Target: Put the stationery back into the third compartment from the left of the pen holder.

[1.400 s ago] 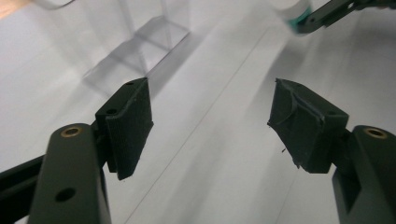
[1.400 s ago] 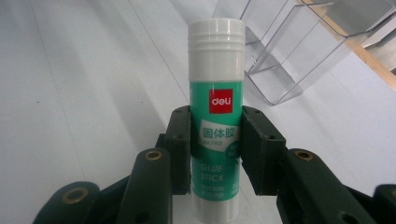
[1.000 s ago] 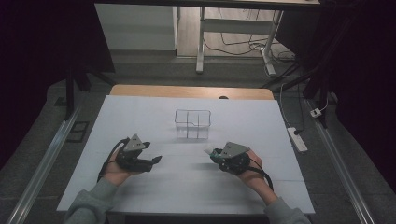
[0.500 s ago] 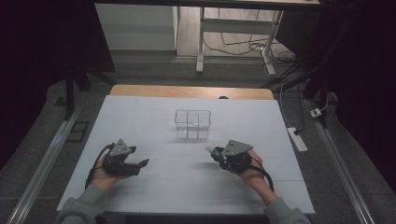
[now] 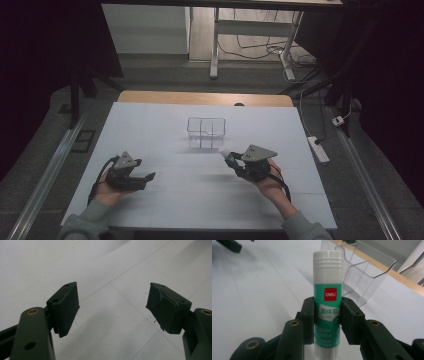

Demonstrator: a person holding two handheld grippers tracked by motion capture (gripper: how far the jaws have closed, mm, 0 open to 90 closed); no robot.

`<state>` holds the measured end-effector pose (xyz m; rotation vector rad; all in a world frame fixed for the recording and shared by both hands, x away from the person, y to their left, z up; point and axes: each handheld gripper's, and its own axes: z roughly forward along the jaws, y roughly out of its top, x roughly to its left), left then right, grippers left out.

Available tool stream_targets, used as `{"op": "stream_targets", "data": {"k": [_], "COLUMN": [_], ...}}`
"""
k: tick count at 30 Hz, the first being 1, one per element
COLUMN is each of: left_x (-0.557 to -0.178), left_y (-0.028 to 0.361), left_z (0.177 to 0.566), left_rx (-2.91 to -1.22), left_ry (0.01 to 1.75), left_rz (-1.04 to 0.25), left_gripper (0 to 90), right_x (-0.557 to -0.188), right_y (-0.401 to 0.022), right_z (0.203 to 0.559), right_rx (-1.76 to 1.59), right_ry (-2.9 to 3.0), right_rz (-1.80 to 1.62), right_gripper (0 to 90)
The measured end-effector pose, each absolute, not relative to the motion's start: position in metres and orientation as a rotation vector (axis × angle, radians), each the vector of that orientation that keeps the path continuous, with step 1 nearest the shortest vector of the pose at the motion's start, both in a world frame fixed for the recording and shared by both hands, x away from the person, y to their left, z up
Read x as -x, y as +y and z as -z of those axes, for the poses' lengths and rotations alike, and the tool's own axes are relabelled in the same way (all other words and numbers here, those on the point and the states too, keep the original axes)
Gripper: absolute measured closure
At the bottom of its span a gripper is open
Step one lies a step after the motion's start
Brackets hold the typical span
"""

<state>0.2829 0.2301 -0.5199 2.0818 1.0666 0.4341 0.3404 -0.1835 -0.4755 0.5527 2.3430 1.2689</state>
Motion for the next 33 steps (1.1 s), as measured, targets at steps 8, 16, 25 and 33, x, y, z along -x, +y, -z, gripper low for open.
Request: {"op": "stream_targets", "data": {"k": [8,16,25,33], "left_x": [-0.284,-0.284,-0.285,-0.285], "left_y": [0.230,0.229,0.229,0.229], "left_z": [0.520,0.523,0.522,0.522], "left_rx": [-2.082,-2.096,-2.090,-2.092], "left_ry": [1.068,1.068,1.068,1.065], "left_rz": [-0.436,-0.432,-0.438,-0.433], "left_gripper": [25.4,25.3,25.3,25.3], "right_x": [-0.346,-0.353,-0.361,-0.370], "right_y": [-0.183,-0.176,-0.170,-0.167], "right_z": [0.461,0.455,0.455,0.455], "right_rx": [-0.569,-0.567,-0.576,-0.602], "right_ry": [2.281,2.265,2.255,2.237], "right_rz": [-1.332,-1.360,-1.370,-1.388], "right_gripper": [65.3,65.3,65.3,65.2]}}
